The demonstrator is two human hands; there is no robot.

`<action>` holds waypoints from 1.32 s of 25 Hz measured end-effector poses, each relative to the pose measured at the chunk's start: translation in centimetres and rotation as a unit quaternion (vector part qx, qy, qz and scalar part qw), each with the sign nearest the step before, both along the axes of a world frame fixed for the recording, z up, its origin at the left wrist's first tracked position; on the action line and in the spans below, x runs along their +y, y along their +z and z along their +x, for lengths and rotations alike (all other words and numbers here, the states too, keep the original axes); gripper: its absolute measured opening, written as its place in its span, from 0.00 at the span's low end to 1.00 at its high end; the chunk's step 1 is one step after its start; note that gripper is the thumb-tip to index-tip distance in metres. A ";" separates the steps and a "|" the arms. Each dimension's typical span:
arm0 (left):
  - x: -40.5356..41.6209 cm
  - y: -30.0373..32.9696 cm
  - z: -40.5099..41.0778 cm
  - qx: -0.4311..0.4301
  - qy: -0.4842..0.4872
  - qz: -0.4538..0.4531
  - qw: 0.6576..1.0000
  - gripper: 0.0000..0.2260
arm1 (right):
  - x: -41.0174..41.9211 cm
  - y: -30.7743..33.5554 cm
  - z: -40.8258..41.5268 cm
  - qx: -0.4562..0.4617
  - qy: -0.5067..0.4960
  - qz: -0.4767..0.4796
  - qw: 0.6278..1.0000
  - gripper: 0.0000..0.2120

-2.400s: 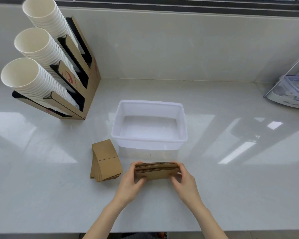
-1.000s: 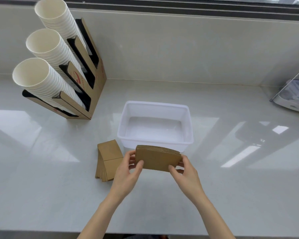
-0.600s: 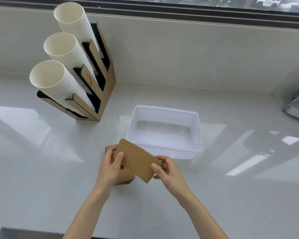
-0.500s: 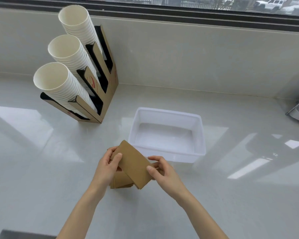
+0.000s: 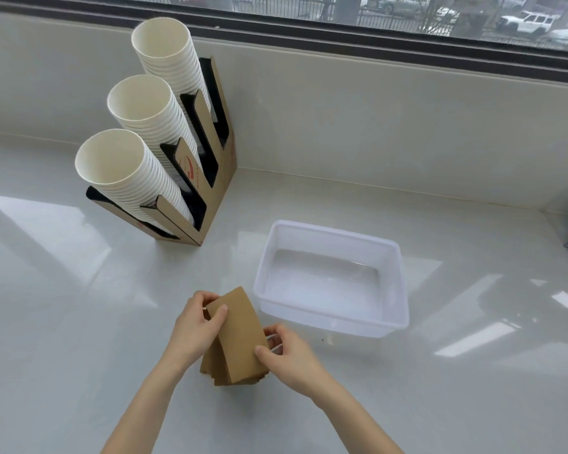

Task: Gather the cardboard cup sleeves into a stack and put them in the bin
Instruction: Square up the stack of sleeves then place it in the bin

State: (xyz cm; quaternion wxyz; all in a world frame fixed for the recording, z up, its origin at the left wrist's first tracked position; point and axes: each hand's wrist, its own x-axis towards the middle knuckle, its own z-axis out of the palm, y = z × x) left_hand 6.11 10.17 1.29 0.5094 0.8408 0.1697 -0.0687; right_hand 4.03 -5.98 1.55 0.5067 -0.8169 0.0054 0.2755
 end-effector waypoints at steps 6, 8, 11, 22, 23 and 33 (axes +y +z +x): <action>-0.4 -1.0 0.9 0.001 -0.019 0.056 0.998 0.11 | 0.3 -0.7 0.2 -0.020 0.011 -0.039 0.999 0.16; -0.6 -1.3 1.1 -0.002 -0.018 0.077 0.997 0.13 | 0.5 -1.0 0.2 -0.030 0.020 -0.064 0.997 0.17; -1.0 -1.5 1.0 -0.001 -0.001 0.097 0.995 0.15 | 0.7 -1.6 0.4 -0.027 0.017 -0.092 0.995 0.18; 0.5 -1.9 1.1 0.148 0.042 -0.086 0.984 0.32 | 0.8 -1.9 0.9 0.117 -0.004 0.056 0.992 0.24; 0.6 -1.8 1.2 0.154 0.040 -0.086 0.983 0.32 | 0.9 -1.9 0.9 0.121 0.000 0.064 0.991 0.23; 1.9 -1.6 1.0 0.215 -0.001 -0.216 0.953 0.22 | 0.3 -1.9 0.5 0.134 0.041 0.102 0.985 0.17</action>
